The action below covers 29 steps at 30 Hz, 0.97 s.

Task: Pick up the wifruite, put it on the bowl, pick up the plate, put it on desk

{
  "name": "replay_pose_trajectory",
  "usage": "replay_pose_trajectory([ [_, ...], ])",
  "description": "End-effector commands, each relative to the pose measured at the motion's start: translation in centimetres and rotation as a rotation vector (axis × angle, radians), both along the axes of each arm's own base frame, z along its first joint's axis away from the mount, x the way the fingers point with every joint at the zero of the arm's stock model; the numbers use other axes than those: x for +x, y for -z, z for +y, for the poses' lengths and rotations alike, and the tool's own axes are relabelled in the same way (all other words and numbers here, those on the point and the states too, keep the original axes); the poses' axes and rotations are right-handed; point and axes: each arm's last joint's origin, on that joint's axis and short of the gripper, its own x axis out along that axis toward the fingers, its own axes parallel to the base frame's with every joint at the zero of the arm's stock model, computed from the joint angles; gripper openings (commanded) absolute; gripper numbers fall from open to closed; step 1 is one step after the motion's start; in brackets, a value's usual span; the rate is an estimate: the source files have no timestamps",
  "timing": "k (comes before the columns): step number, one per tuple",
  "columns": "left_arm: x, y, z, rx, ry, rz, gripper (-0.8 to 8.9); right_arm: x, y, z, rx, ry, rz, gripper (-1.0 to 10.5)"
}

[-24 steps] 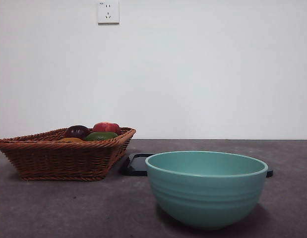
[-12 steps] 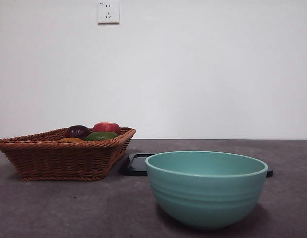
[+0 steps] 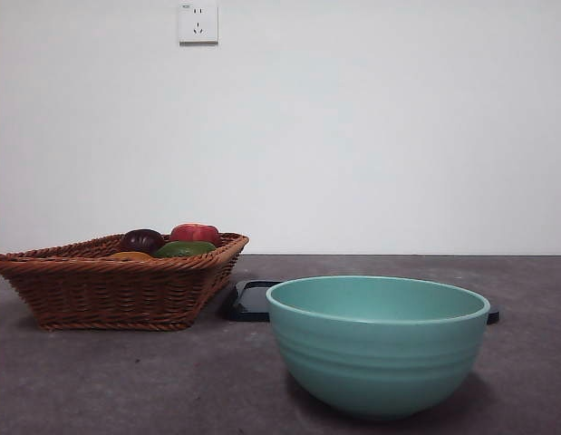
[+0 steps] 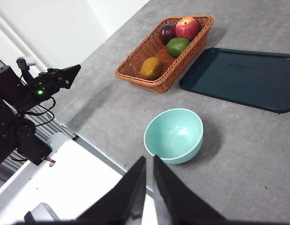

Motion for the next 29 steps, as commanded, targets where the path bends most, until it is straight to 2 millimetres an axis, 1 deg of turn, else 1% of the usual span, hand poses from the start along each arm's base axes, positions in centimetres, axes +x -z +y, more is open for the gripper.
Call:
replay_pose_trajectory([
  [1,0.1,0.6,0.0,-0.002,-0.003,0.008,0.28,-0.2,-0.4,-0.2,0.013,-0.010,-0.027,0.2],
  [4,0.1,0.6,0.0,-0.002,-0.003,0.008,0.28,-0.2,-0.4,-0.2,0.013,-0.008,-0.027,0.2],
  [8,0.1,0.6,0.0,-0.003,-0.003,0.008,0.28,0.2,-0.5,0.3,-0.062,-0.008,-0.163,0.2],
  [10,0.1,0.6,0.0,-0.003,-0.003,0.008,0.28,0.9,-0.4,0.9,-0.122,0.002,-0.311,0.2],
  [12,0.1,0.6,0.0,-0.003,-0.003,0.008,0.28,2.1,-0.1,1.8,-0.188,0.034,-0.481,0.2],
  [14,0.1,0.6,0.0,-0.003,-0.003,0.009,0.28,3.5,0.6,2.6,-0.240,0.090,-0.600,0.2],
  [17,0.1,0.6,0.0,-0.003,-0.003,0.009,0.28,5.8,2.7,3.3,-0.276,0.206,-0.665,0.2],
  [21,0.1,0.6,0.0,-0.002,-0.003,0.008,0.28,9.0,6.7,3.6,-0.317,0.344,-0.658,0.2],
  [22,0.1,0.6,0.0,-0.003,-0.003,0.008,0.28,9.4,7.5,3.6,-0.325,0.364,-0.649,0.2],
  [24,0.1,0.6,0.0,-0.003,-0.003,0.008,0.28,10.6,9.8,3.3,-0.344,0.416,-0.609,0.2],
  [27,0.1,0.6,0.0,-0.003,-0.003,0.008,0.28,11.6,12.5,2.8,-0.367,0.502,-0.534,0.2],
  [29,0.1,0.6,0.0,-0.003,-0.003,0.008,0.28,12.0,13.9,2.5,-0.374,0.568,-0.496,0.2],
])
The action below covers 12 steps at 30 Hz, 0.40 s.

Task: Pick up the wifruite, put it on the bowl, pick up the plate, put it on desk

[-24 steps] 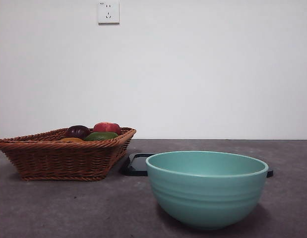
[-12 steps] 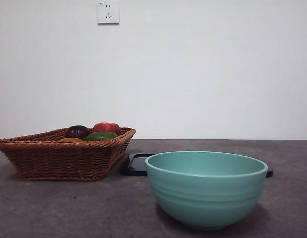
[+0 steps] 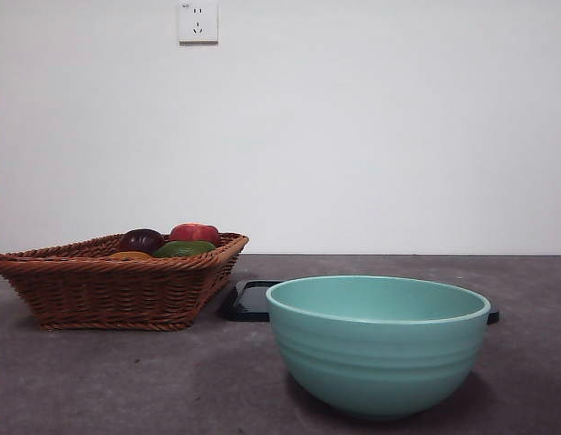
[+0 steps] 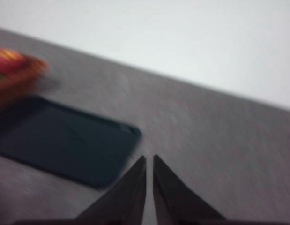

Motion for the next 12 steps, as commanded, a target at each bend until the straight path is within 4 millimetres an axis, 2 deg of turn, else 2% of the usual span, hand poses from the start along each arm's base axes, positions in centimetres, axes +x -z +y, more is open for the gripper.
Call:
replay_pose_trajectory([
  [1,0.1,0.6,0.0,-0.003,-0.003,0.008,0.28,0.5,1.3,-0.4,0.042,0.090,0.000,0.2],
  [7,0.1,0.6,0.0,-0.003,-0.003,0.008,0.28,0.6,4.2,-1.2,0.107,0.225,0.026,0.2],
  [12,0.1,0.6,0.0,-0.003,-0.003,0.008,0.28,0.3,5.4,-1.6,0.129,0.268,0.051,0.2],
])
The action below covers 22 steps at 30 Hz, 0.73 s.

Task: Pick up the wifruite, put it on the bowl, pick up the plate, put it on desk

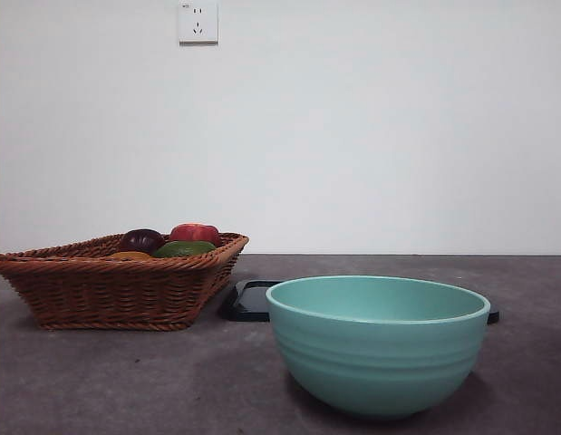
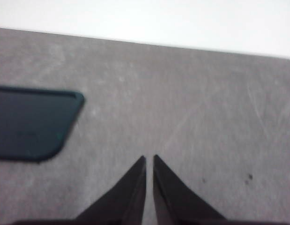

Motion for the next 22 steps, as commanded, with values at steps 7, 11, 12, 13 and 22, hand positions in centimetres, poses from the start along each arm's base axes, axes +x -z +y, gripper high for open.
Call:
replay_pose_trajectory([
  [7,0.11,0.58,0.03,-0.003,-0.003,0.008,0.28,-0.10,0.15,-0.29,0.018,0.050,-0.003,0.2],
  [11,0.11,0.58,0.03,-0.002,-0.003,0.008,0.28,-0.09,0.14,-0.29,0.006,0.048,-0.004,0.2],
  [12,0.11,0.58,0.03,-0.003,-0.003,0.008,0.28,-0.09,0.11,-0.29,0.007,0.047,-0.007,0.2],
  [13,0.11,0.58,0.03,-0.002,-0.003,0.008,0.28,-0.08,0.07,-0.29,0.006,0.048,-0.011,0.2],
  [22,0.11,0.58,0.03,-0.003,-0.003,0.008,0.28,-0.06,-0.07,-0.26,0.006,0.045,-0.026,0.2],
])
